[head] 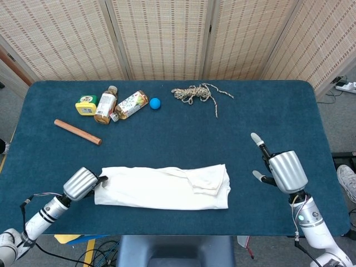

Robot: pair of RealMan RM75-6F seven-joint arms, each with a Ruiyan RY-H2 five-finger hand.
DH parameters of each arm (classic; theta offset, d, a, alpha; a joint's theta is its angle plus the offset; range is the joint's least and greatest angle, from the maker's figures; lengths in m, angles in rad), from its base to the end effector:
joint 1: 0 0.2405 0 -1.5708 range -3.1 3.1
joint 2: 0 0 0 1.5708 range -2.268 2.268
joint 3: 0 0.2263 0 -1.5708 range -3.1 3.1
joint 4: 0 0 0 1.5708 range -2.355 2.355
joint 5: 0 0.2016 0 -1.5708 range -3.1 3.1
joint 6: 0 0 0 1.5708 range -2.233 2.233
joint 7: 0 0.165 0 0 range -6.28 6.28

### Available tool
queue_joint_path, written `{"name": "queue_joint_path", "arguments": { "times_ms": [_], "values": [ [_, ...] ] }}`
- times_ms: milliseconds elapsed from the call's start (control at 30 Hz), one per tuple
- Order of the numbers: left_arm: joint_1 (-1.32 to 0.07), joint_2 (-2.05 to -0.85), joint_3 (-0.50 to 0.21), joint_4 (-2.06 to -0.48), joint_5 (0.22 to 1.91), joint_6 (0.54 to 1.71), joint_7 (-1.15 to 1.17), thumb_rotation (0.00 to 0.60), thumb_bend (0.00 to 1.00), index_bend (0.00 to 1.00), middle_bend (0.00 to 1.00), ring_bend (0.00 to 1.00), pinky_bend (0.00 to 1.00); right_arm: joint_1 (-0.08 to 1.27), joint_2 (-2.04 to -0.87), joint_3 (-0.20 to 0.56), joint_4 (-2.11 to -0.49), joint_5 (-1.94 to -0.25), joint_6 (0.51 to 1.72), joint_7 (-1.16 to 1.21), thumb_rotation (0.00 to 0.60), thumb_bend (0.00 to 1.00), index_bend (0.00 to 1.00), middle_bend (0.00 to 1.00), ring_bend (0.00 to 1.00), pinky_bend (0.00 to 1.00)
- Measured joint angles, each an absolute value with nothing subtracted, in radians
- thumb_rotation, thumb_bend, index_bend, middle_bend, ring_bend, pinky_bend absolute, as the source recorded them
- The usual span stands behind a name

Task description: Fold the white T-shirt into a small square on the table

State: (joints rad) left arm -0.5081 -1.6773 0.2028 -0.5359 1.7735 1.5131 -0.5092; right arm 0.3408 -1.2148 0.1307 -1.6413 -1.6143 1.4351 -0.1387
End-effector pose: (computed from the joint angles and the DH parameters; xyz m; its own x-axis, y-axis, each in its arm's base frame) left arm -0.2606 0.2946 0.0339 0.5227 0.0695 0.8497 0.6685 -0.6518 -0.3580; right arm -0.1815 -0.2670 0.1242 0.3926 0.1415 0.9087 -0.8377 -0.3528 0.4169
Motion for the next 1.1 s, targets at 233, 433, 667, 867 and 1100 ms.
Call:
{"name": "queue_joint_path", "arguments": {
  "times_ms": [233, 433, 667, 867, 1100],
  "values": [
    [-0.462, -1.608, 0.202, -0.535, 1.750, 1.501, -0.501, 0.600, 0.56, 0.72, 0.99, 0.93, 1.00, 0.346, -1.223, 0.134, -1.646, -1.620, 1.436, -0.144, 0.600, 0.12, 0.00, 0.86, 0.93, 1.00],
    [-0.443, -1.561, 0.198, -0.546, 1.744, 1.505, -0.494, 0.600, 0.55, 0.72, 0.99, 0.93, 1.00, 0.343, -1.225, 0.135, -1.649, -1.622, 1.446, -0.145, 0.600, 0.12, 0.00, 0.86, 0.93, 1.00],
    [-0.488, -1.505, 0.183, -0.713, 1.757, 1.497, -0.468, 0.600, 0.55, 0.71, 0.99, 0.93, 1.00, 0.332, -1.217, 0.136, -1.642, -1.622, 1.466, -0.129, 0.600, 0.12, 0.00, 0.86, 0.93, 1.00],
    [-0.572, -1.422, 0.154, -1.003, 1.766, 1.418, -0.368, 0.600, 0.55, 0.70, 0.99, 0.93, 1.00, 0.312, -1.203, 0.135, -1.631, -1.619, 1.492, -0.104, 0.600, 0.12, 0.00, 0.86, 0.93, 1.00],
    [-0.694, -1.333, 0.091, -1.362, 1.740, 1.219, -0.188, 0.600, 0.55, 0.70, 0.99, 0.93, 1.00, 0.286, -1.190, 0.132, -1.614, -1.611, 1.521, -0.077, 0.600, 0.12, 0.00, 0.86, 0.93, 1.00]
  ]
}}
